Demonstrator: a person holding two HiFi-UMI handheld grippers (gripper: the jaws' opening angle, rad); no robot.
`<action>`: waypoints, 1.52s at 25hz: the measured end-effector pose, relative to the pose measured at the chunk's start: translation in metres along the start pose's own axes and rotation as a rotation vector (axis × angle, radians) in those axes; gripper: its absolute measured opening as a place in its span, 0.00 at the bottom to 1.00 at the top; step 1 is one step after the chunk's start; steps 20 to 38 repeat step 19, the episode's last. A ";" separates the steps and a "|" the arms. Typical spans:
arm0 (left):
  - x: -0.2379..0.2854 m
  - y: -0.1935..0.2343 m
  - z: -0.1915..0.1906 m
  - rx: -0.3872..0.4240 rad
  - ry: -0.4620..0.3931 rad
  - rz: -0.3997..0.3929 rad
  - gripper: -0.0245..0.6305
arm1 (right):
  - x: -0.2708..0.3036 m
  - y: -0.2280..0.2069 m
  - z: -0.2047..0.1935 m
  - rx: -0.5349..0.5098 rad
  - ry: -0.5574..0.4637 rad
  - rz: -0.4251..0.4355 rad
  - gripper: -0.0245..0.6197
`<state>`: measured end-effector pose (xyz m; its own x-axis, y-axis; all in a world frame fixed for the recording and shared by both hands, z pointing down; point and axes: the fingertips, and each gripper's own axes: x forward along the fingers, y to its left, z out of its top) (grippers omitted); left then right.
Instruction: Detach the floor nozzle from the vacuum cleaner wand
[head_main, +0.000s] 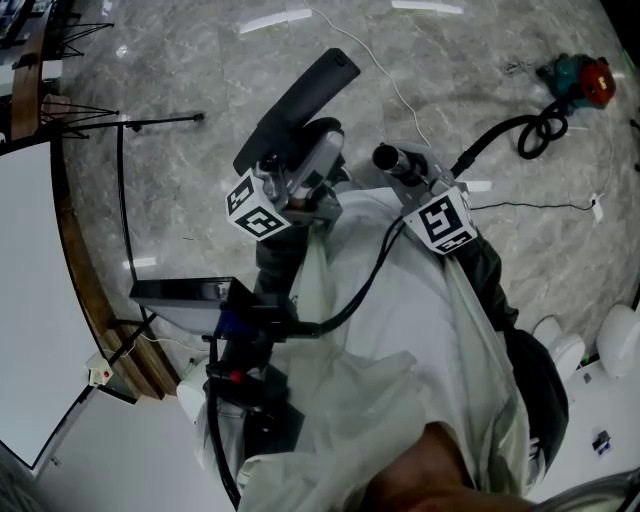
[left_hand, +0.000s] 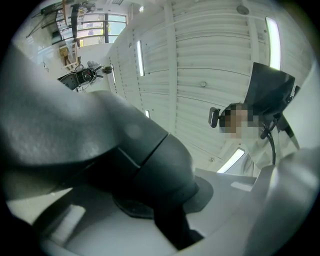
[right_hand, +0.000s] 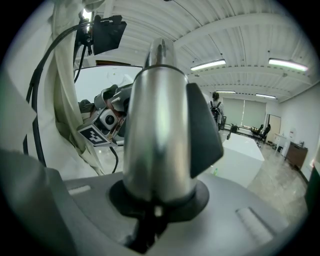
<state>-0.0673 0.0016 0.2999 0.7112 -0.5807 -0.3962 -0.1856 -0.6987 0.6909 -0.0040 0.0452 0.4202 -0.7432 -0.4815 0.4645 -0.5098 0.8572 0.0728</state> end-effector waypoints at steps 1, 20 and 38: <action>0.001 0.000 -0.001 -0.001 0.002 -0.001 0.15 | -0.001 0.000 0.000 -0.001 0.000 0.003 0.11; 0.008 0.004 -0.004 -0.015 0.019 0.012 0.15 | 0.000 -0.004 0.000 0.002 0.001 0.014 0.11; 0.008 0.004 -0.004 -0.015 0.019 0.012 0.15 | 0.000 -0.004 0.000 0.002 0.001 0.014 0.11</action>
